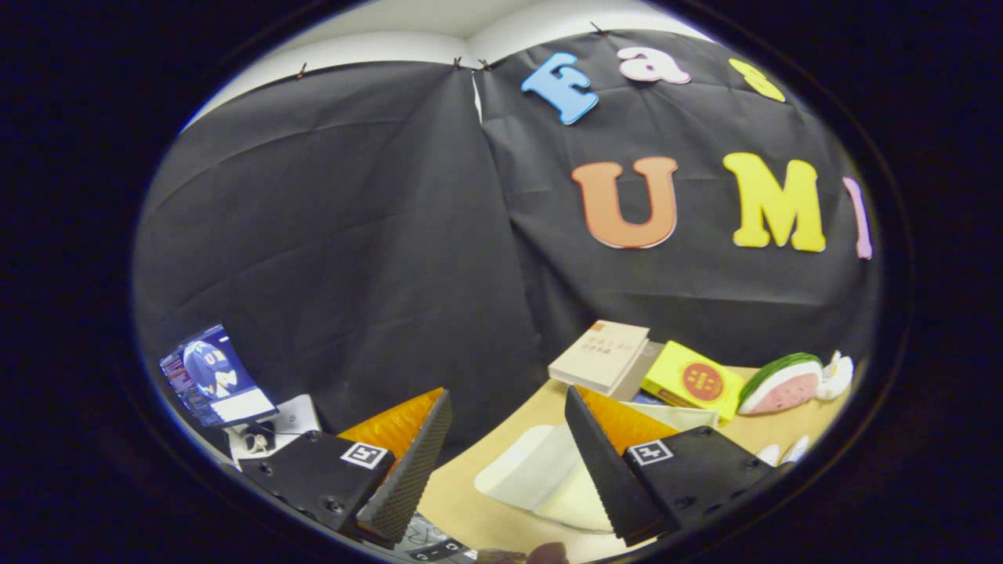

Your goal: Open the storage box then place both shoes into the box .Put the left shoe in first, then the right shoe, with the right side of both shoes facing outward in a uniform manner.

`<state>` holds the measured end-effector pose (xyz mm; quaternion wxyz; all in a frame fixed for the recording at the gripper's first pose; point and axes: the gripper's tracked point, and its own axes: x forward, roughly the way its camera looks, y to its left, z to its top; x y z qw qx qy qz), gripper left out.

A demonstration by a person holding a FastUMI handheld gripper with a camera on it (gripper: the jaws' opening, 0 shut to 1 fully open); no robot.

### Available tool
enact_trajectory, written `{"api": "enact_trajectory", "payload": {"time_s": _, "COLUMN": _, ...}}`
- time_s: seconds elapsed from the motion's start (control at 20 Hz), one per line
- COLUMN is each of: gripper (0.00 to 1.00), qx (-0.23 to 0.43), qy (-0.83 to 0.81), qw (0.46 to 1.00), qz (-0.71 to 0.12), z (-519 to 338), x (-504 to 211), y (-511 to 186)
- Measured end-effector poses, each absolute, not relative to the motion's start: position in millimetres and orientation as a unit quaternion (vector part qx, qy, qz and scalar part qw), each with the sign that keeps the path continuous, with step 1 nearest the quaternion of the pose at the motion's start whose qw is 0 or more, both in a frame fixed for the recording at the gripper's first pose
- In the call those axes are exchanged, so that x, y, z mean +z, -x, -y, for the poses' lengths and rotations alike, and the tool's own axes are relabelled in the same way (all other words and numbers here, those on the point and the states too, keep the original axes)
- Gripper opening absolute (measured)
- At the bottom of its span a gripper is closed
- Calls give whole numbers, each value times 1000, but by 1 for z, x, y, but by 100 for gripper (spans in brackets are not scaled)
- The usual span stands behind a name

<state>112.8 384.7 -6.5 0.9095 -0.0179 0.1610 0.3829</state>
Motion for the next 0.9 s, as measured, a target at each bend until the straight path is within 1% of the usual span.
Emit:
{"api": "enact_trajectory", "payload": {"time_s": 0.15, "gripper": 96, "qx": 327, "qy": 19, "qw": 934, "qz": -143, "z": -322, "x": -2, "y": -116}}
{"api": "enact_trajectory", "payload": {"time_s": 0.35, "gripper": 96, "qx": 257, "qy": 22, "qw": 956, "qz": -140, "z": -231, "x": -4, "y": -122}}
{"api": "enact_trajectory", "payload": {"time_s": 0.5, "gripper": 96, "qx": 203, "qy": 29, "qw": 971, "qz": -123, "z": -170, "x": -10, "y": -143}}
{"api": "enact_trajectory", "payload": {"time_s": 0.6, "gripper": 96, "qx": 167, "qy": 42, "qw": 976, "qz": -133, "z": -128, "x": -24, "y": -156}}
{"api": "enact_trajectory", "payload": {"time_s": 0.9, "gripper": 96, "qx": 115, "qy": 15, "qw": 973, "qz": -199, "z": -27, "x": -59, "y": -185}}
